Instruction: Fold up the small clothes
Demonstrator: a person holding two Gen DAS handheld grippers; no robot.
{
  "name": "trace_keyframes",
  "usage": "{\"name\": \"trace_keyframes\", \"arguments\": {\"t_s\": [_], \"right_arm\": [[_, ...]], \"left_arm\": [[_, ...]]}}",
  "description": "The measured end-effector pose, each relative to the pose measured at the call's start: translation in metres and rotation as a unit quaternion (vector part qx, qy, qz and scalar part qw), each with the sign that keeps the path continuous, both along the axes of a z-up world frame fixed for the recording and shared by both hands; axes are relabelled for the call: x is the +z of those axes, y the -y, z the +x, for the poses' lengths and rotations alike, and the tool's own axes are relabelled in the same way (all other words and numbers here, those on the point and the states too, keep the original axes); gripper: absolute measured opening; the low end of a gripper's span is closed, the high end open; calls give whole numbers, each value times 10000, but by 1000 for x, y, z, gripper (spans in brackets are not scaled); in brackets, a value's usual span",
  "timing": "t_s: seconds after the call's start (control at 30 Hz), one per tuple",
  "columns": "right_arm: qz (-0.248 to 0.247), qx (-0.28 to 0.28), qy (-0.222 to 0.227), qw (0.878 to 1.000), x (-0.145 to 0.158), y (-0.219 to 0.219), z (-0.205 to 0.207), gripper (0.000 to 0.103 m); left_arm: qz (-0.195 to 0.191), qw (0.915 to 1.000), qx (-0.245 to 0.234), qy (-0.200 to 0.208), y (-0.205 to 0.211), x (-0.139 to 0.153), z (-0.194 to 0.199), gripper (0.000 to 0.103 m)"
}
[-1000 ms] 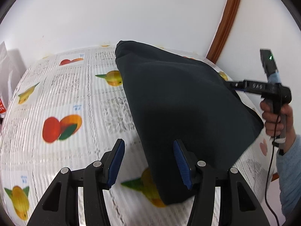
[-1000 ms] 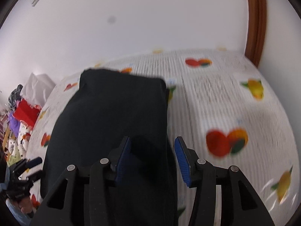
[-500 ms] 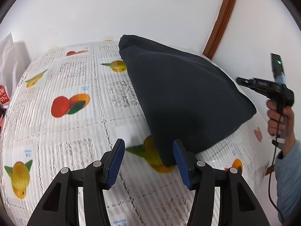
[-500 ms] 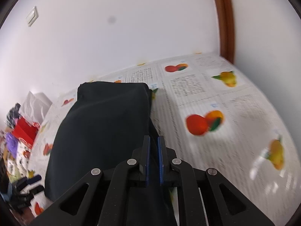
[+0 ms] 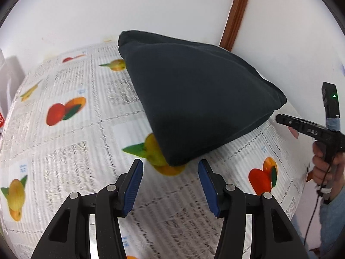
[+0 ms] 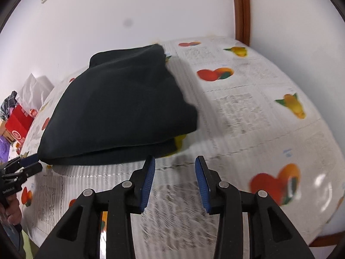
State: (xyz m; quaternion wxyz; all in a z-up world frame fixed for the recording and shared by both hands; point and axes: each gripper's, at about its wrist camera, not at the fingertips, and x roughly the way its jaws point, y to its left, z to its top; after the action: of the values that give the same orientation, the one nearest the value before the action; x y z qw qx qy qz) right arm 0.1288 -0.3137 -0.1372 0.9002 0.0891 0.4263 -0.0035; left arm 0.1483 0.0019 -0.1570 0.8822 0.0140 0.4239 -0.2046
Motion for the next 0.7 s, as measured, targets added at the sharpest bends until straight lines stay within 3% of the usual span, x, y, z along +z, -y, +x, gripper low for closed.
{"name": "trace_keyframes", "arguments": {"t_s": [0.1, 0.17, 0.2, 0.23, 0.27, 0.33, 0.53, 0.7], "right_arm": [[163, 49, 224, 9996, -3, -3, 11, 38], [319, 63, 237, 9992, -6, -1, 21, 38], [349, 110, 183, 9992, -10, -2, 28, 32], [330, 168, 163, 9992, -12, -3, 32, 17], [310, 278, 201, 9989, -11, -5, 35, 14], [261, 401, 388, 9981, -5, -5, 38, 11], [326, 550, 421, 9971, -4, 5, 74, 10], [451, 470, 334, 9973, -7, 12, 80, 14]], "left_arm": [[77, 9999, 16, 86, 7, -1, 1, 48], [156, 9998, 83, 122, 12, -1, 2, 38], [157, 9997, 130, 131, 14, -1, 4, 36], [146, 9996, 179, 138, 14, 0, 6, 30], [131, 9995, 231, 179, 15, 2, 7, 21], [110, 9992, 278, 249, 14, 5, 10, 17], [133, 9984, 483, 264, 20, 12, 32, 15], [231, 9978, 616, 91, 23, 8, 39, 15]]}}
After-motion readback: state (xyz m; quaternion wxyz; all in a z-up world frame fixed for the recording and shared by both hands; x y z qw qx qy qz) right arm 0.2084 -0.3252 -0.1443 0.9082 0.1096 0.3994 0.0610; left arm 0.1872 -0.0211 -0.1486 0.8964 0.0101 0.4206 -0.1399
